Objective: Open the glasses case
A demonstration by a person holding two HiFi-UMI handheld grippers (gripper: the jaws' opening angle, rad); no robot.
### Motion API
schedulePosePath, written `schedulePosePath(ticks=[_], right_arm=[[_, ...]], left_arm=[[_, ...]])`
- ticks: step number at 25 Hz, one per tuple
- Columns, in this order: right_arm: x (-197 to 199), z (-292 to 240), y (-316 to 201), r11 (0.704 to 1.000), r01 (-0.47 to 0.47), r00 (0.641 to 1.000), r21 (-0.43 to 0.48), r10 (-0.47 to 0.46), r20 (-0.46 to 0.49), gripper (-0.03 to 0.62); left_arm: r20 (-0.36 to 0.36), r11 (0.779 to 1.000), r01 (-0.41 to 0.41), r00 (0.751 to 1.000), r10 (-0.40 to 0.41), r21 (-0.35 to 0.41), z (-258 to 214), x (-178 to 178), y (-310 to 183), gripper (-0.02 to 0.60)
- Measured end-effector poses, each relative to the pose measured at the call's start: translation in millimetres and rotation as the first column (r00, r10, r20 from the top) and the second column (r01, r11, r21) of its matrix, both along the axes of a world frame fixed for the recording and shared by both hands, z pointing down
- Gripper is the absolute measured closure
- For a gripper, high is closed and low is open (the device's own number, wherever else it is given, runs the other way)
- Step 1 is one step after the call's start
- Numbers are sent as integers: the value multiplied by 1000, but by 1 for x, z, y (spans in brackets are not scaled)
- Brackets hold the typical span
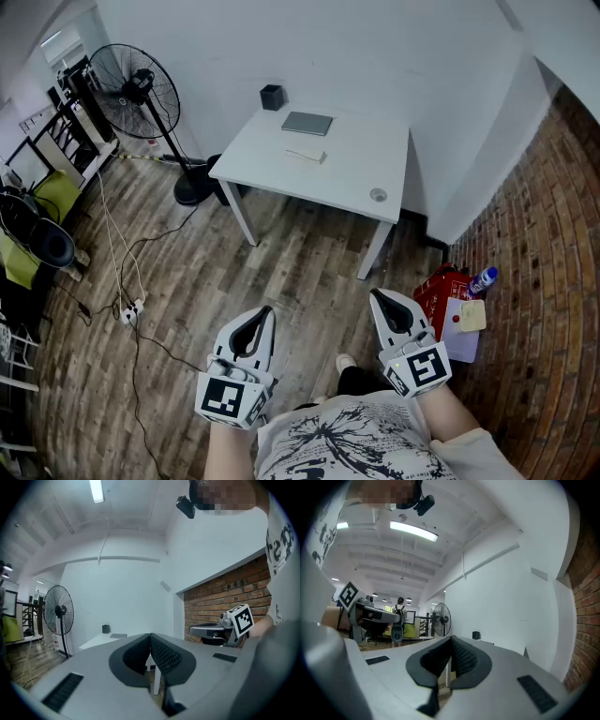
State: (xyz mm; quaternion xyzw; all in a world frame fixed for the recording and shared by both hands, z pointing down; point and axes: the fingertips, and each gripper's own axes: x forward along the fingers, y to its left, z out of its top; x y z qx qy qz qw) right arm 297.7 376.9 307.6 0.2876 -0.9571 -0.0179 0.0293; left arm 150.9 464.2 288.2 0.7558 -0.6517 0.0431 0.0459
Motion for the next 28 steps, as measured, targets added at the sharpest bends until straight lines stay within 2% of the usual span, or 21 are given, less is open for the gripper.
schedulePosePath(ticks=[10,17,18,19,20,23,28], right_arm=[[-6,-2,9,1000,-6,1000,-4,6,2,582],[-15,-5,18,999,-41,998,-1,41,37,586],[-21,-4,18,1000,-25,999,-11,26,41,451],[-27,-4,18,1000,-3,999,-23,4,46,245],[-32,-3,16,999,13,999,-32,-12,50,128],[-41,-2,2,1000,3,999,-22,-2,51,89],[-57,10,-32,999,20,999,-40,-18,42,83]], left_arm=[[20,1000,-15,1000,15,12,-1,-5,6,568],[28,1000,-26,999,26,10,1,-11,19,568],[27,1000,-25,999,25,8,2,-13,19,568],[24,1000,-25,999,25,6,3,-16,19,568],[23,1000,-24,999,24,4,4,-18,18,568],[32,1000,-18,999,18,2,5,-26,9,568],[40,1000,5,999,-4,-21,12,-38,-19,568]])
